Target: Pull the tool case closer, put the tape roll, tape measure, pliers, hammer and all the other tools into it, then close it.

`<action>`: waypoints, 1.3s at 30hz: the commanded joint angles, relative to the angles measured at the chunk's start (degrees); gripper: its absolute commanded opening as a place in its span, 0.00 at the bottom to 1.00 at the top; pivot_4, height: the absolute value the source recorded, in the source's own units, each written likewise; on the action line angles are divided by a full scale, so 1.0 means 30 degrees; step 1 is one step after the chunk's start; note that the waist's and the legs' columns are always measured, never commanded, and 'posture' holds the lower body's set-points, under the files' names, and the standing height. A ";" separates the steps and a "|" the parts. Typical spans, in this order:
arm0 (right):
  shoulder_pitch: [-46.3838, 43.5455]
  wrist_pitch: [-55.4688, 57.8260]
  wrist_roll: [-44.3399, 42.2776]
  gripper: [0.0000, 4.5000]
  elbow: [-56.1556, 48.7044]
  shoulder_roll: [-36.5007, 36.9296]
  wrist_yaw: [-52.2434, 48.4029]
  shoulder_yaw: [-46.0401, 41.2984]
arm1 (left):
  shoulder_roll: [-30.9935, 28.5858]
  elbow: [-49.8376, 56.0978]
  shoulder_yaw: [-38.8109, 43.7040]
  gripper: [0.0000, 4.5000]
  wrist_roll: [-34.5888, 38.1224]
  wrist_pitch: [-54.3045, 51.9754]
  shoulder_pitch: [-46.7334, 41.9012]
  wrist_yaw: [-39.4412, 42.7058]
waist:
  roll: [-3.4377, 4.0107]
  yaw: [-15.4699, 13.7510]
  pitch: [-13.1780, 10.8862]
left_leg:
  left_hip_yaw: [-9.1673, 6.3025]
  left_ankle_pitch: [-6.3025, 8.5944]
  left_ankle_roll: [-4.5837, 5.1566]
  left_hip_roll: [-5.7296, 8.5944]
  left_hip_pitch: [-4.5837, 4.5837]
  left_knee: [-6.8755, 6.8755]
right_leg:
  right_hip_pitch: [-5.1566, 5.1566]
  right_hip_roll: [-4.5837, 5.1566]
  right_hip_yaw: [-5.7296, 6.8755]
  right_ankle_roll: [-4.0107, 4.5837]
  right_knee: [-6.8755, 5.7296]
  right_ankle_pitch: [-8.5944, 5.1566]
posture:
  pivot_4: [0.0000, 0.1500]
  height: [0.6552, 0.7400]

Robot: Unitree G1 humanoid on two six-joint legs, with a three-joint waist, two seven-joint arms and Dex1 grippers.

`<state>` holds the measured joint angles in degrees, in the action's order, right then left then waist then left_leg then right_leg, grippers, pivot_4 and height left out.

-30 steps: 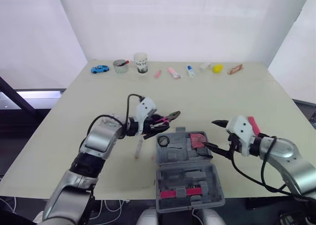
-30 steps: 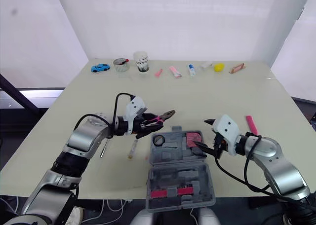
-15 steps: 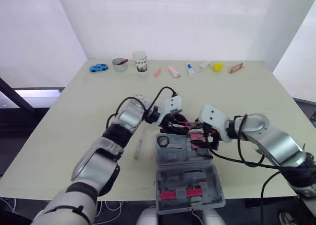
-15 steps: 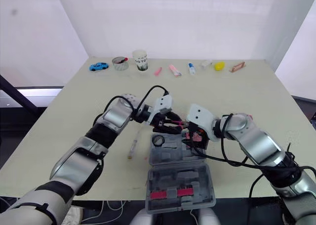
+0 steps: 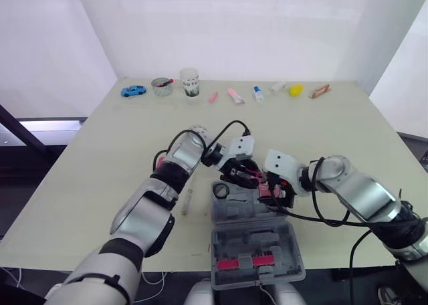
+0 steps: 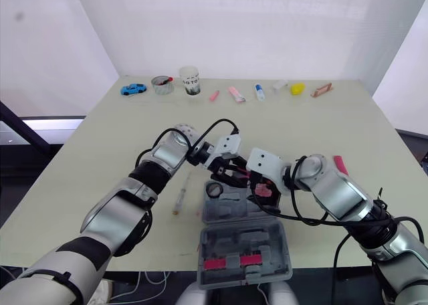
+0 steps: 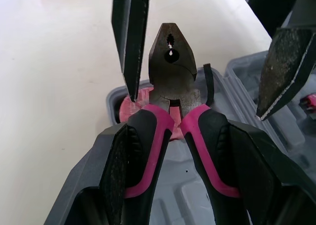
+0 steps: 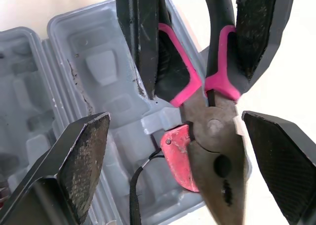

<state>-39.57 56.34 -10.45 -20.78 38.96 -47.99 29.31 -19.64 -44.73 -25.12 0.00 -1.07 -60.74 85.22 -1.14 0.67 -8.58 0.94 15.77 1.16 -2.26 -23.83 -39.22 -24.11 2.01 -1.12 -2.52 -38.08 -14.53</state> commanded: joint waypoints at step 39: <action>0.1113 0.0167 0.0536 0.24 0.0723 -0.0280 -0.0590 -0.0621 | 0.0278 0.1665 0.1539 0.56 0.0914 0.1398 0.0324 0.1011 | 0.0001 0.0010 0.0000 | -0.0007 -0.0001 0.0000 0.0000 0.0006 -0.0030 | 0.0000 0.0000 0.0002 0.0001 -0.0041 0.0001 | 1.00 1.00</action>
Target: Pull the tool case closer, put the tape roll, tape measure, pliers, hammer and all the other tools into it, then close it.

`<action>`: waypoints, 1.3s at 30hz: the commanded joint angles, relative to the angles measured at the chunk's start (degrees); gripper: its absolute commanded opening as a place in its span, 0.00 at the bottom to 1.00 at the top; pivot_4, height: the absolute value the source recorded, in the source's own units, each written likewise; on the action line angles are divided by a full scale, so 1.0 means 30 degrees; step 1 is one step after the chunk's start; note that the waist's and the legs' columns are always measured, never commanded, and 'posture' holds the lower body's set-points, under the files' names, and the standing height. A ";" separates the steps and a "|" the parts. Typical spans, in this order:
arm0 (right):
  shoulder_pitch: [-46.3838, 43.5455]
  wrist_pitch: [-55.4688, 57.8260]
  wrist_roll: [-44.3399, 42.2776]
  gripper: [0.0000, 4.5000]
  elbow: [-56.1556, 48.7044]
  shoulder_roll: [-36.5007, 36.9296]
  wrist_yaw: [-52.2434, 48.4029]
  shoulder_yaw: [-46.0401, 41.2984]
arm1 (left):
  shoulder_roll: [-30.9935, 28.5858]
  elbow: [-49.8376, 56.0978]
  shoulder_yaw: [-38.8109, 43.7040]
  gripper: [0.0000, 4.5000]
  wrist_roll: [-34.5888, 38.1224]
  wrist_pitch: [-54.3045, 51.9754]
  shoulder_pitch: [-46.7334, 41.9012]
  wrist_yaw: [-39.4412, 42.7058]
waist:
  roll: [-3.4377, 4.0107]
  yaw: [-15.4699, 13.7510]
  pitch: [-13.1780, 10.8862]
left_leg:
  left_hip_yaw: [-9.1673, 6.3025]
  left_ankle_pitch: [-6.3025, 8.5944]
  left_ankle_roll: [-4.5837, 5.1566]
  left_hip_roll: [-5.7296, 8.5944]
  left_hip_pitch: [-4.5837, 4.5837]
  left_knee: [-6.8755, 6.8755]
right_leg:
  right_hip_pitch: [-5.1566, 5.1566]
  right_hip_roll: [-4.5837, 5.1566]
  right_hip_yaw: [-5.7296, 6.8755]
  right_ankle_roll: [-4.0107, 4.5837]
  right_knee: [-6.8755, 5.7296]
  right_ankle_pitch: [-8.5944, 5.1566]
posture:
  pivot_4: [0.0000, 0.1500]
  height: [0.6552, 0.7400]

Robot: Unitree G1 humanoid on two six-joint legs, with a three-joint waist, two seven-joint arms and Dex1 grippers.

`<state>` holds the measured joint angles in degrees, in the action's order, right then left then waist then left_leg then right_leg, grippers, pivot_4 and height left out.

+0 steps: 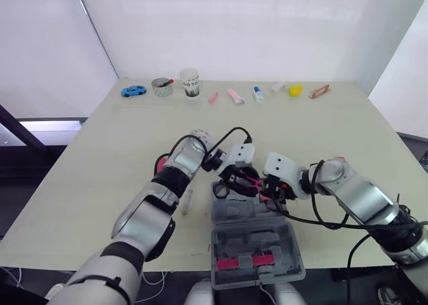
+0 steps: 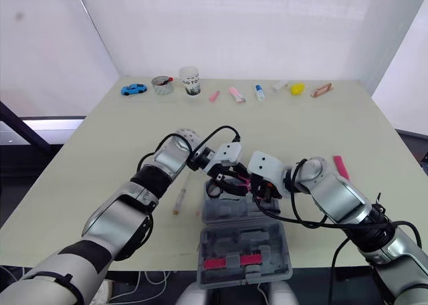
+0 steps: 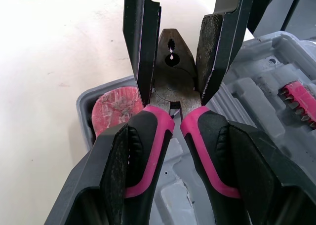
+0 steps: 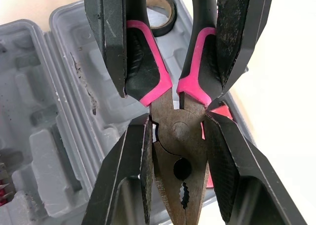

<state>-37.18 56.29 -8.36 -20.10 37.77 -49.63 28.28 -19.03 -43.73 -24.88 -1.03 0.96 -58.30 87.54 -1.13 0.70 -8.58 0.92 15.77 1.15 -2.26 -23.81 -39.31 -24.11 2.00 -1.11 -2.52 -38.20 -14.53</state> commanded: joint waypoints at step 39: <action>0.3737 -1.0163 0.2767 0.23 -0.0674 0.5024 -0.1077 -0.3276 | -1.1705 0.9044 0.5669 0.99 1.0270 -0.2191 0.7923 0.1652 | 0.0025 0.0091 -0.0015 | 0.0049 -0.0001 -0.0001 -0.0010 0.0036 -0.0043 | -0.0040 0.0009 -0.0051 0.0004 -0.0142 -0.0005 | 1.00 1.00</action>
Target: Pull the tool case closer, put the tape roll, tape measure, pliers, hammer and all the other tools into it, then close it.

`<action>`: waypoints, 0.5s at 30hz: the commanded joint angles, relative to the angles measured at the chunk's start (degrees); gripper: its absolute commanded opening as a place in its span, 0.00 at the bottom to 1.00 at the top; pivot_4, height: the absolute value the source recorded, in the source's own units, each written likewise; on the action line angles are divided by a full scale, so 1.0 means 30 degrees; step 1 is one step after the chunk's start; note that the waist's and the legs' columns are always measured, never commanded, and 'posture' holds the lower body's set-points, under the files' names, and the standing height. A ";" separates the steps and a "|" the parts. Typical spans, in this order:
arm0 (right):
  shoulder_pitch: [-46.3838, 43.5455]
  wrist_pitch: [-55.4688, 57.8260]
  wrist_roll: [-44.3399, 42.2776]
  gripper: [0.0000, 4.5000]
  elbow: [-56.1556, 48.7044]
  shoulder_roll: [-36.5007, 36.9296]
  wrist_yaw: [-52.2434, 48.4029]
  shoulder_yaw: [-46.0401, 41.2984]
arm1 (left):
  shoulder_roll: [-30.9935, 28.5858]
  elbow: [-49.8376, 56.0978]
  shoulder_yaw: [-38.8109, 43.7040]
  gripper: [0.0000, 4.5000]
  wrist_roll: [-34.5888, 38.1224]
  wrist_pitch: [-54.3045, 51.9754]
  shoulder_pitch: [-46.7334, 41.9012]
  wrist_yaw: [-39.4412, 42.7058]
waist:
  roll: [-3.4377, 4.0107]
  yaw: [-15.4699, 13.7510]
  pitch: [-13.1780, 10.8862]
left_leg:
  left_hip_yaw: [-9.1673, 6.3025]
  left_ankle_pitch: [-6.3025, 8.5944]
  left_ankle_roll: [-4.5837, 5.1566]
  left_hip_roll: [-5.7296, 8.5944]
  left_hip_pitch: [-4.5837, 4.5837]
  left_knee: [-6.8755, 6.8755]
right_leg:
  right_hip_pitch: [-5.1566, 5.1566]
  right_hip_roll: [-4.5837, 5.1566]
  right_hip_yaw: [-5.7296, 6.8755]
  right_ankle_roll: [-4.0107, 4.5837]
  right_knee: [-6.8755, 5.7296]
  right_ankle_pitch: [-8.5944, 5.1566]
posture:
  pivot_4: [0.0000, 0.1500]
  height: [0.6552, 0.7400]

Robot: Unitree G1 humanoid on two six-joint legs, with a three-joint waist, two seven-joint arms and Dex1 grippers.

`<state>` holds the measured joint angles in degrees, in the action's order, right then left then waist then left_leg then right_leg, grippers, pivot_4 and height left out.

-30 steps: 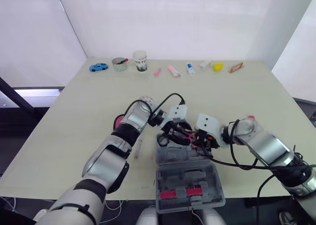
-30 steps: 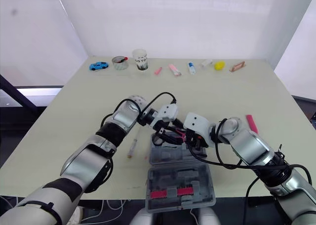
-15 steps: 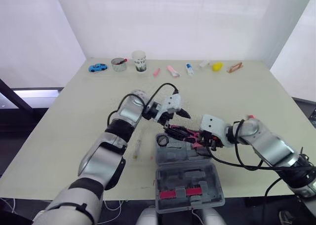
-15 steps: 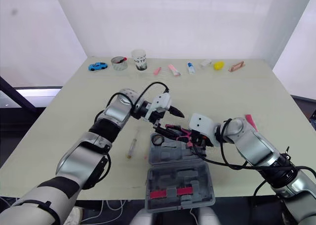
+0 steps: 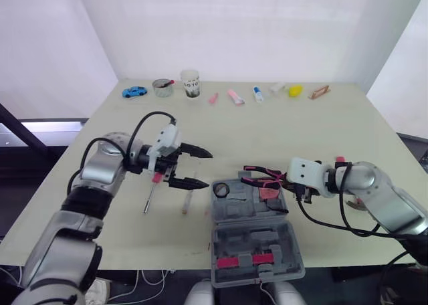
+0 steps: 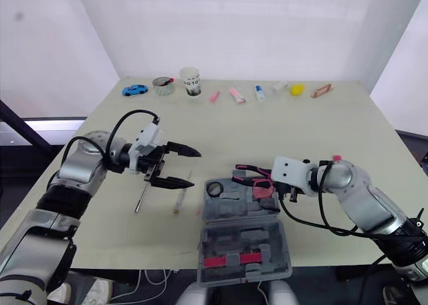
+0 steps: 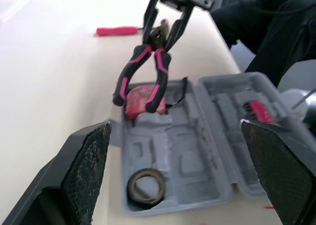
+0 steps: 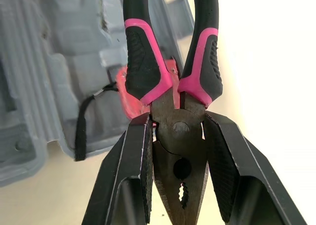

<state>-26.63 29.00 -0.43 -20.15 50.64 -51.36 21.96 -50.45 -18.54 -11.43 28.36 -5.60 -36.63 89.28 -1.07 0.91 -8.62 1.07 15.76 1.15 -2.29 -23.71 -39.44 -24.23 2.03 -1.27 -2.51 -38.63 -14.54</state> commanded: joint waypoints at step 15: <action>-0.2489 -0.1856 0.2077 0.23 0.0149 -0.0511 -0.3352 0.0938 | -0.1806 0.1613 0.2193 0.99 0.0831 0.0288 0.1715 0.1073 | 0.0018 -0.0014 -0.0013 | 0.0018 -0.0004 -0.0004 -0.0007 0.0010 -0.0035 | -0.0020 -0.0012 -0.0010 0.0005 -0.0071 -0.0003 | 1.00 1.00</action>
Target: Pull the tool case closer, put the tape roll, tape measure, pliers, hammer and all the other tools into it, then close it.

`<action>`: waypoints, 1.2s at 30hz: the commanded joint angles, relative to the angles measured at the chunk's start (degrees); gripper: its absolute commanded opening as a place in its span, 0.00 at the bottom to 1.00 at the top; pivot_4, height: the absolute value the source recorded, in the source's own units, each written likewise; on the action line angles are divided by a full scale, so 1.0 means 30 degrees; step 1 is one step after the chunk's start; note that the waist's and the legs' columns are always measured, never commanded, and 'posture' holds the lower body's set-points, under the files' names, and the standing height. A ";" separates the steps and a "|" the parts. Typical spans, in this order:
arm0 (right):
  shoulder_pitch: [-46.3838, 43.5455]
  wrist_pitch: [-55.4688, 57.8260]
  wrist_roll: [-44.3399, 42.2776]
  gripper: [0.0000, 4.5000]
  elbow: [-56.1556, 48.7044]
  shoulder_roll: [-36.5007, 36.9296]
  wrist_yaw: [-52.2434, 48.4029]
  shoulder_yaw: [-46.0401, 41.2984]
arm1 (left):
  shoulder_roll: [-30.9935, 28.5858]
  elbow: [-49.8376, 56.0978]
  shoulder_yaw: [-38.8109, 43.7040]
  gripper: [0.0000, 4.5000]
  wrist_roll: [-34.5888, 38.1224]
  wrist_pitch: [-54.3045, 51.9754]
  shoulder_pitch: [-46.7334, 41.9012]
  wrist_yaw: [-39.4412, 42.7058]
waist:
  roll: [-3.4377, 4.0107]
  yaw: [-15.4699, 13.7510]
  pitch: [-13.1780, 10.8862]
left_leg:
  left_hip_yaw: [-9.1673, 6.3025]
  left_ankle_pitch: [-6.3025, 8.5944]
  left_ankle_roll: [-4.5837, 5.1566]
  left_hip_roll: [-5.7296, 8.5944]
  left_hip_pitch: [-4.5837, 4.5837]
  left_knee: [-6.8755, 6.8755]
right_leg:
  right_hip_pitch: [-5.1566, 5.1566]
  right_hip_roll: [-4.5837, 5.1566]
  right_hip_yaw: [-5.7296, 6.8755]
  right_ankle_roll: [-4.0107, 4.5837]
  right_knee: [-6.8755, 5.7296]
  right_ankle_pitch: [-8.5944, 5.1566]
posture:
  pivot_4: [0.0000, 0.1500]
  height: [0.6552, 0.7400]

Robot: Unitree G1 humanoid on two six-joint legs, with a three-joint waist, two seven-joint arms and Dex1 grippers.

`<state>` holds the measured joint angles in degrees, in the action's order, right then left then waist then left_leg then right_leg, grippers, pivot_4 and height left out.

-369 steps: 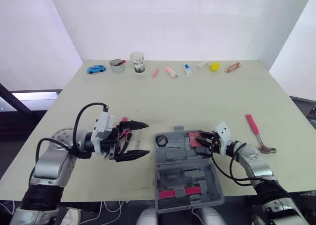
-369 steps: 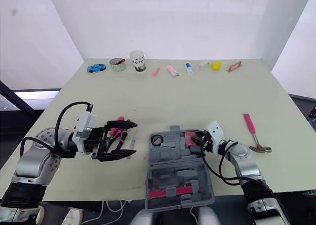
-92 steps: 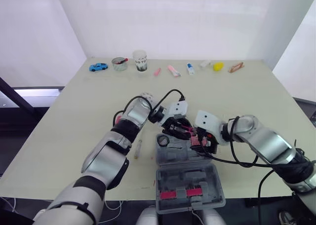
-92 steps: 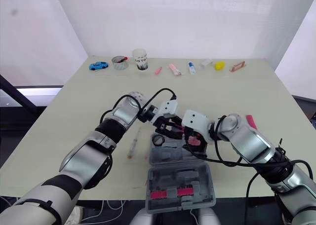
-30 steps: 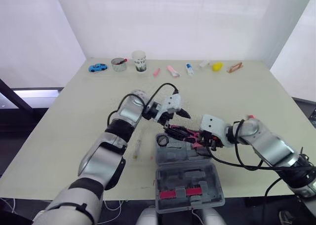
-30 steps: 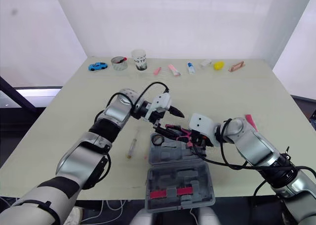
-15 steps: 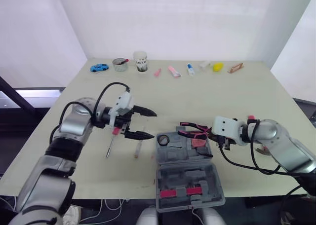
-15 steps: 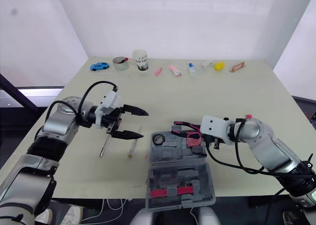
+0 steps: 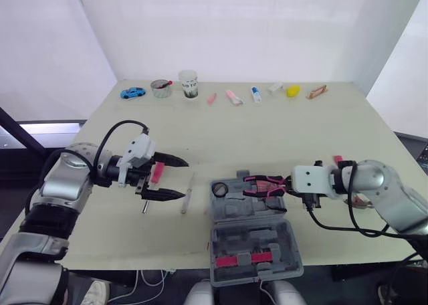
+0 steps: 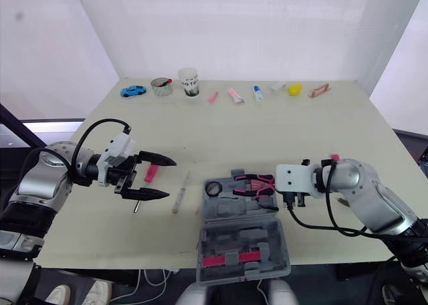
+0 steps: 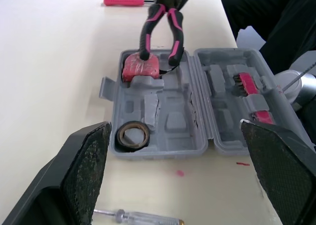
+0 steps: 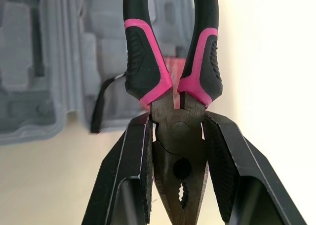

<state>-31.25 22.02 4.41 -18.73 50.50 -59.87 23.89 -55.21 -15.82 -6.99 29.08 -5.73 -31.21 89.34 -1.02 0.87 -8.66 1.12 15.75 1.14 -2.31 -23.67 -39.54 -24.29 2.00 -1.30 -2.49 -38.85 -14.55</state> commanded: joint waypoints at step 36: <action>-0.3152 0.4572 0.8429 0.23 0.1426 -0.6960 -0.2308 0.7057 | -0.3213 -0.0731 -0.2012 0.99 0.3495 0.3774 0.0371 0.1054 | 0.0009 -0.0001 -0.0011 | 0.0030 0.0000 -0.0001 -0.0006 -0.0028 0.0012 | -0.0062 -0.0005 -0.0020 0.0005 -0.0020 -0.0002 | 1.00 1.00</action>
<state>-41.21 35.69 29.26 -13.59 30.31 -66.87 45.00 -63.60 -17.68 -12.66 38.43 3.92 -29.11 89.34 -0.99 0.87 -8.69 1.20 15.75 1.14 -2.33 -23.76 -39.50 -24.47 1.98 -1.35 -2.48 -38.91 -14.56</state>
